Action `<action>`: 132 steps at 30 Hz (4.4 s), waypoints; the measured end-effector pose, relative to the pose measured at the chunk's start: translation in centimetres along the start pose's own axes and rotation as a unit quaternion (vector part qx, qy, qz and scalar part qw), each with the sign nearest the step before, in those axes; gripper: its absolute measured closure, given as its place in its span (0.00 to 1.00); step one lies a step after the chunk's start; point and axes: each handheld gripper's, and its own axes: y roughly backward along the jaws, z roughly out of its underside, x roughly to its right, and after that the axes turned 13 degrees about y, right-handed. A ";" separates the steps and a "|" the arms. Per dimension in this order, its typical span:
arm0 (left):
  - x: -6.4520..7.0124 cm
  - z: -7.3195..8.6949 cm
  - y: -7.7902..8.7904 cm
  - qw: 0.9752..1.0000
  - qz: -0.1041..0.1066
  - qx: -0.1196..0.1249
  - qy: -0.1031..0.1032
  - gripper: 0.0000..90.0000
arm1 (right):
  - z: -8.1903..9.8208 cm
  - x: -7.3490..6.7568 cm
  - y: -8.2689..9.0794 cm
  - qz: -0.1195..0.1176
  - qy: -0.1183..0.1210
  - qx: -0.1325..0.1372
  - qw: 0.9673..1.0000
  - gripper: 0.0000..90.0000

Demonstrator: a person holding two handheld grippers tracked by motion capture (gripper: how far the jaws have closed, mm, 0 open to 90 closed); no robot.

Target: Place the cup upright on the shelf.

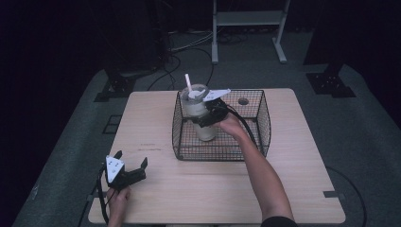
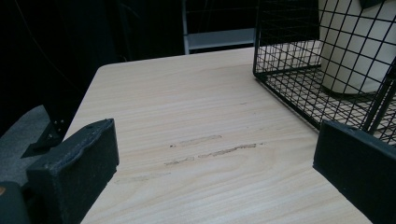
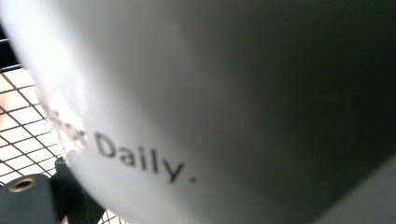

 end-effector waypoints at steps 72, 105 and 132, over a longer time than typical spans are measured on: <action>0.2 0.0 0.0 1.000 -0.003 -0.002 -0.011 0.00 | 3.2 -0.1 5.5 -0.008 0.013 -0.058 0.998 0.10; 0.3 0.1 -0.1 1.000 -0.005 -0.003 -0.015 0.00 | 0.1 0.2 13.5 0.022 -0.049 -0.057 0.997 0.10; 0.3 0.1 -0.1 1.000 -0.006 -0.004 -0.017 0.00 | -0.6 -0.6 17.7 0.019 -0.025 -0.071 0.997 0.10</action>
